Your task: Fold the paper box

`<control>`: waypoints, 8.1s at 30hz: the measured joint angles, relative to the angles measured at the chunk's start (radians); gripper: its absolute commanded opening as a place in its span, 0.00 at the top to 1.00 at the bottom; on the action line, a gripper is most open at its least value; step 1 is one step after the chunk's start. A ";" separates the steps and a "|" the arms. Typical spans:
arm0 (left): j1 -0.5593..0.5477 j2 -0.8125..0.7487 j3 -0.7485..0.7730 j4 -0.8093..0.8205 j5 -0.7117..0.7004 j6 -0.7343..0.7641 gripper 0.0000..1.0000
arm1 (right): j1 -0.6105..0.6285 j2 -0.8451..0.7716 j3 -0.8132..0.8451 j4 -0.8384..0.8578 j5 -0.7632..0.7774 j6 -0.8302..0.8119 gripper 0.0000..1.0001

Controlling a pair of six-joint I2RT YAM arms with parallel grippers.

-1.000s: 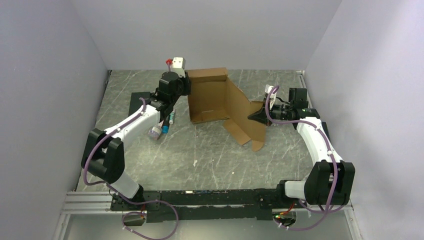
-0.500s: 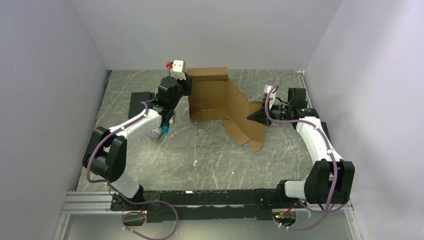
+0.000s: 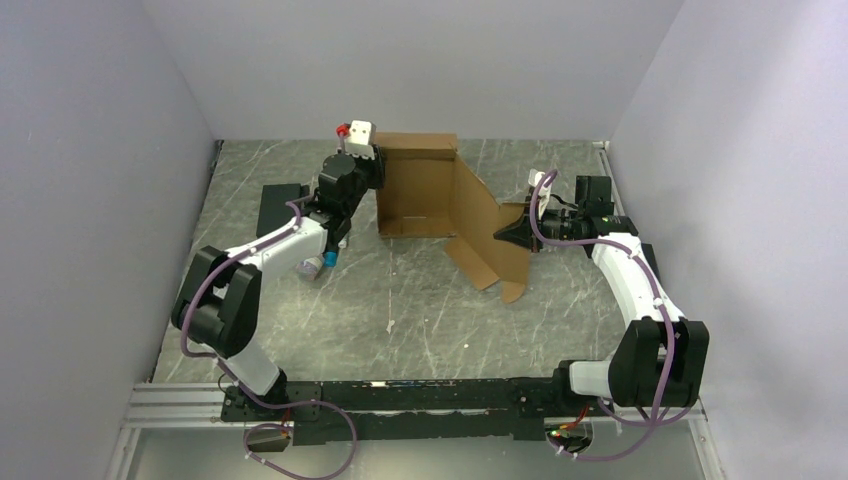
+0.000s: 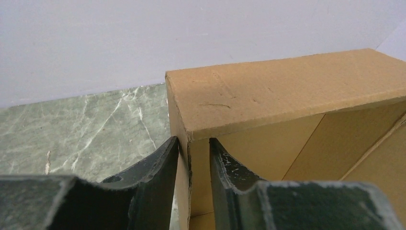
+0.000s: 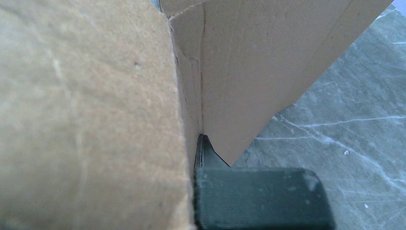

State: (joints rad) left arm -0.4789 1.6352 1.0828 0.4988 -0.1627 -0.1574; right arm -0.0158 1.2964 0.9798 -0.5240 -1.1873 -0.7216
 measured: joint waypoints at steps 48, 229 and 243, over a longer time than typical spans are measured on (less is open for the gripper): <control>0.046 0.017 0.001 0.063 0.097 0.056 1.00 | 0.037 -0.043 0.018 -0.143 0.106 -0.011 0.33; 0.105 -0.349 -0.348 -0.590 0.480 -0.470 0.00 | 0.254 0.035 0.077 0.011 0.406 -0.071 0.06; 0.137 -0.363 -0.372 -0.558 0.541 -0.544 0.04 | 0.068 -0.114 -0.061 -0.082 0.098 -0.187 0.04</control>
State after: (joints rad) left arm -0.3420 1.2724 0.7105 -0.0597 0.3786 -0.7017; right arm 0.0521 1.1824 0.9188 -0.6064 -1.0897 -0.9085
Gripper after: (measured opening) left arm 0.975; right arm 0.960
